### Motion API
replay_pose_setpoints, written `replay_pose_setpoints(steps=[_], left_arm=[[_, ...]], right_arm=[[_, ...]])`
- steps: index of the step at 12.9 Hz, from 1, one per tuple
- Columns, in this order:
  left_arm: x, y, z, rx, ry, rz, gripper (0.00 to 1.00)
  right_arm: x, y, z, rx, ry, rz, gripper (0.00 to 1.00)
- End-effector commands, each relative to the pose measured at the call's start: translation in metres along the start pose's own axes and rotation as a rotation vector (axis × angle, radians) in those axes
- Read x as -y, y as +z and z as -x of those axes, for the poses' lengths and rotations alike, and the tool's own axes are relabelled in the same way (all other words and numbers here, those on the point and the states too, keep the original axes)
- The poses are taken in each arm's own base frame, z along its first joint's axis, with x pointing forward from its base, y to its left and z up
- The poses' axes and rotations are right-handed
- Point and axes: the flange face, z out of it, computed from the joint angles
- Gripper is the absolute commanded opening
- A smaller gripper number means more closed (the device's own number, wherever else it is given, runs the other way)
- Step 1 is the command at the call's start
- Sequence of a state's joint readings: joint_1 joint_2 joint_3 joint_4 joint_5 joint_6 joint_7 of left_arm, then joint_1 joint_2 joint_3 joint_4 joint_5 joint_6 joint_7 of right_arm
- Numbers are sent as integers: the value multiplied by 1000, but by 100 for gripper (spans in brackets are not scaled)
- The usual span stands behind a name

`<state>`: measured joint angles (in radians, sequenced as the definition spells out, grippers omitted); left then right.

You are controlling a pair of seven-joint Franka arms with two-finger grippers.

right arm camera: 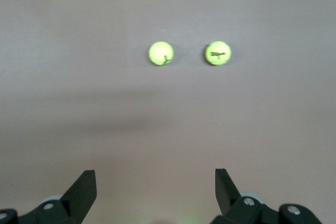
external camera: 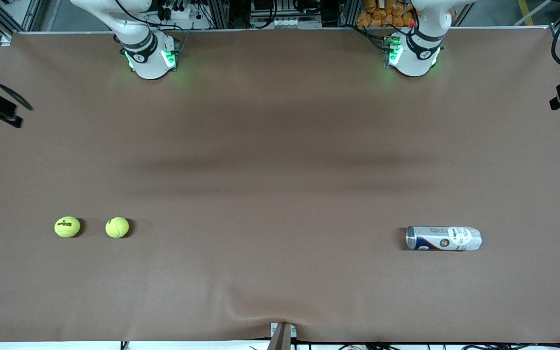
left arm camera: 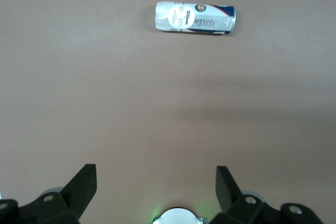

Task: Insert tennis ball vertically with right arm
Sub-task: 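Move the left gripper out toward the lying tennis ball can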

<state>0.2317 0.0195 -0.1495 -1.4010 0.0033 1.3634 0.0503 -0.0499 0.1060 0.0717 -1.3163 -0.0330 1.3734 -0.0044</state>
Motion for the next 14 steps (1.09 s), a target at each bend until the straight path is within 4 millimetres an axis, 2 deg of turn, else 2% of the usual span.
replay_pose_setpoints(steps=[1,5,7,9,10,12,14], left_arm=[[0,-6,7,-1,5,10,100],[1,-3,4,4,0,10,100],[1,-4,5,2,0,10,100],[1,-4,5,2,2,8,100],[-5,-2,4,7,12,8,100],[-9,5,1,22,20,11,100],[-13,21,-11,50,67,13,100]], right_arm=[[30,13,-11,17,-15,14,100],[43,13,-13,4,-41,4,100],[36,15,-18,-8,-33,1,100],[33,11,-15,-9,-27,0,100],[31,9,-11,-4,-21,-1,100],[20,11,-9,11,-3,-14,100],[-1,19,-12,-5,37,-104,100]])
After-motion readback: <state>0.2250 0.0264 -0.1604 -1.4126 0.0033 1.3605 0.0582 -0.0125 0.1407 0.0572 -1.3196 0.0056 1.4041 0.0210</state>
